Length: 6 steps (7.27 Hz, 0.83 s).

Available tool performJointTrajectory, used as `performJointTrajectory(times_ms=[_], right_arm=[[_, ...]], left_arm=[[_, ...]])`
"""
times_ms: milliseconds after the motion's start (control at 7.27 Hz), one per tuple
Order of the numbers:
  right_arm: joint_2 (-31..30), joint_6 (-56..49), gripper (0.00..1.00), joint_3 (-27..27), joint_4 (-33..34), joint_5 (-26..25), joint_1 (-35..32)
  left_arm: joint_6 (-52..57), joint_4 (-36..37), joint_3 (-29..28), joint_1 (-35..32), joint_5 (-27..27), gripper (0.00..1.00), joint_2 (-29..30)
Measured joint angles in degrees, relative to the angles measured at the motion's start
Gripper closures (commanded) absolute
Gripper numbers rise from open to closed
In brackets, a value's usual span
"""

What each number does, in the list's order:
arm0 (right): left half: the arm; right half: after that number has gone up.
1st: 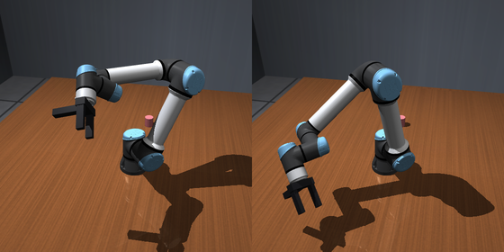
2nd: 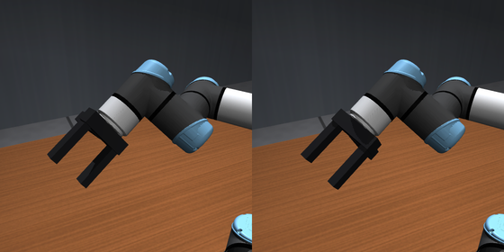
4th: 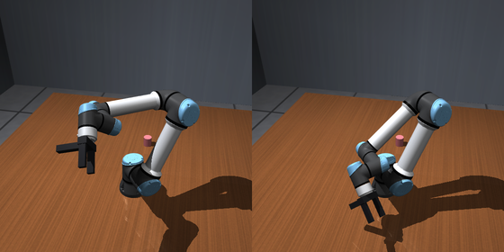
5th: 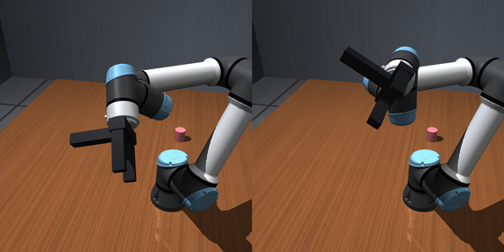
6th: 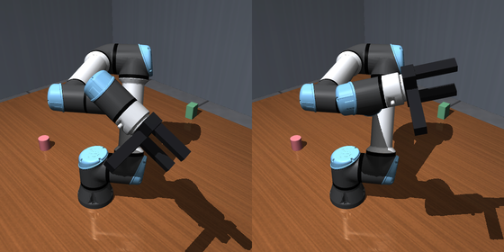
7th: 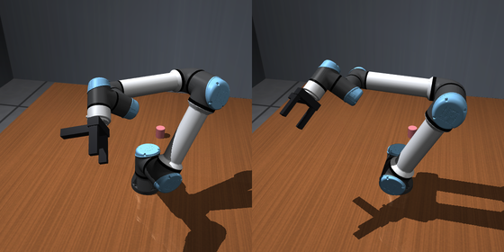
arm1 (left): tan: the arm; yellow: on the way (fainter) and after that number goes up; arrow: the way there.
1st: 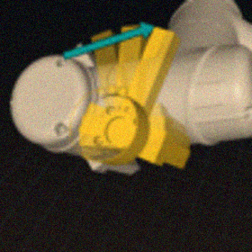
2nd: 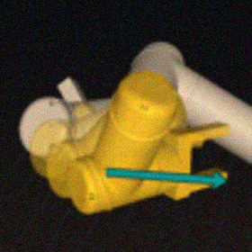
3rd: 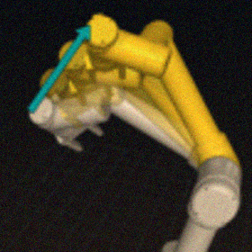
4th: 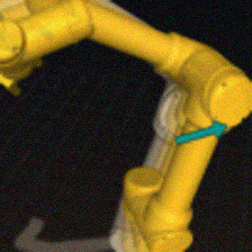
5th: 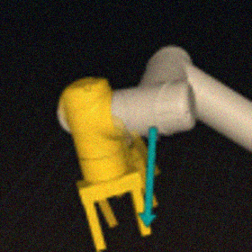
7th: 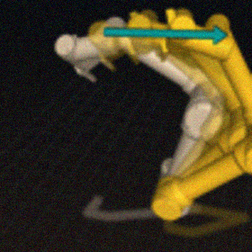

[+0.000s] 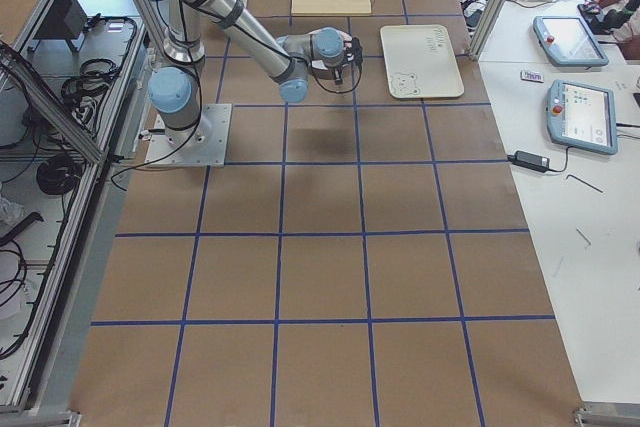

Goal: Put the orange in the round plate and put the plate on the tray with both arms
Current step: 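Grip the plate rim with the right gripper while the left arm rests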

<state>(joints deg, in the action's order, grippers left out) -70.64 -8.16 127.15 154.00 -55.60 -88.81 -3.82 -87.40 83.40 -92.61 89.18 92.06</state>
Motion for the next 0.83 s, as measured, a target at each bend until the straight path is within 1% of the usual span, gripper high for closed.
performJointTrajectory(times_ms=[550, 688, 826], right_arm=[[1.6, 1.0, 0.15, 0.0, -0.3, 0.9, -1.9], [1.6, 1.5, 0.20, 0.0, -0.2, 1.0, -2.7], [1.6, 2.5, 0.41, 0.0, 0.0, 1.0, -3.4]], left_arm=[[1.3, -1.1, 0.0, 0.4, 0.0, 0.00, -0.3], [1.4, -1.0, 0.2, 0.5, 0.1, 0.00, -0.3], [1.4, -0.9, 0.3, 0.6, 0.2, 0.00, -0.4]])
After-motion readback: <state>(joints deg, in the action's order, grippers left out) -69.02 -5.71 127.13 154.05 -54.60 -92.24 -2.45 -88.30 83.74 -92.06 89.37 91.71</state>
